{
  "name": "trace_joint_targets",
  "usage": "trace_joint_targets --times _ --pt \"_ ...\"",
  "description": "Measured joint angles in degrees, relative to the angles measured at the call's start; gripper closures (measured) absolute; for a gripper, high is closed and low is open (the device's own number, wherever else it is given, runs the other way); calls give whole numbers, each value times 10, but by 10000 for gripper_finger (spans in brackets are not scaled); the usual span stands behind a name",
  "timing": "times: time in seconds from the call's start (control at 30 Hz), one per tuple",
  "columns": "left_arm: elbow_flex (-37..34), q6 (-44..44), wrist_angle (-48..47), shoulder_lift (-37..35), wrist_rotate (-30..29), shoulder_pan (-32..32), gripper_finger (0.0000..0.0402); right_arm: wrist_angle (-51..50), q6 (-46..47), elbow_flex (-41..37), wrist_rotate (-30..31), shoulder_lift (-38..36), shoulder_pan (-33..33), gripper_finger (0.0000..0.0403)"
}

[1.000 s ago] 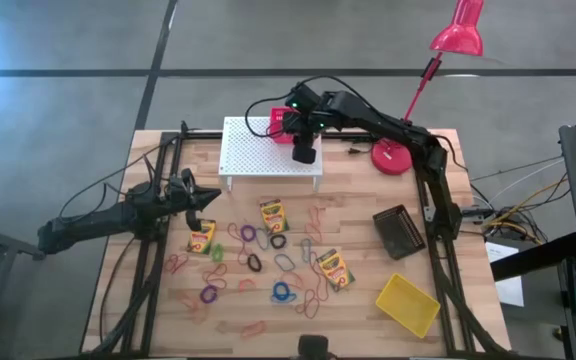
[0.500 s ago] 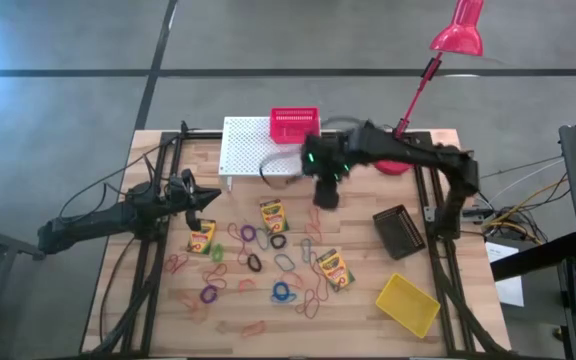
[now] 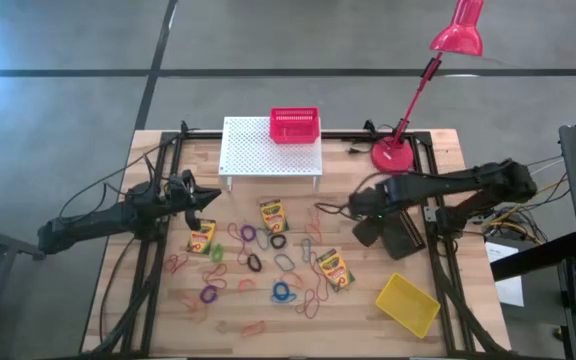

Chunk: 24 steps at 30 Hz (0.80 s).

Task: Pick & Place Office Desk Supplies
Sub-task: Put the black bin on the shelf

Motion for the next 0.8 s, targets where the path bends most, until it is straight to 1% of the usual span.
trace_joint_targets --times 0.1,0.2,0.3,0.37,0.47,0.57,0.7,0.8 --pt "0 -4 0 0 0 0 378 37 54 -63 -18 -30 15 234" --pt "0 -10 0 0 0 0 378 79 93 -114 -40 -47 32 216" --pt "0 -10 0 0 0 0 378 114 116 -148 -51 -49 54 213" --pt "-1 -10 1 0 0 0 378 121 128 -156 -51 -41 67 218" --pt "-1 -10 3 1 0 0 378 122 135 -161 -50 -21 84 237" --pt "-1 -10 5 1 0 0 378 126 125 -160 -50 0 94 266" --pt "-1 -10 13 1 0 0 378 127 93 -151 -46 25 96 319" --pt "-1 7 13 1 0 0 378 125 50 -120 -45 36 95 366"
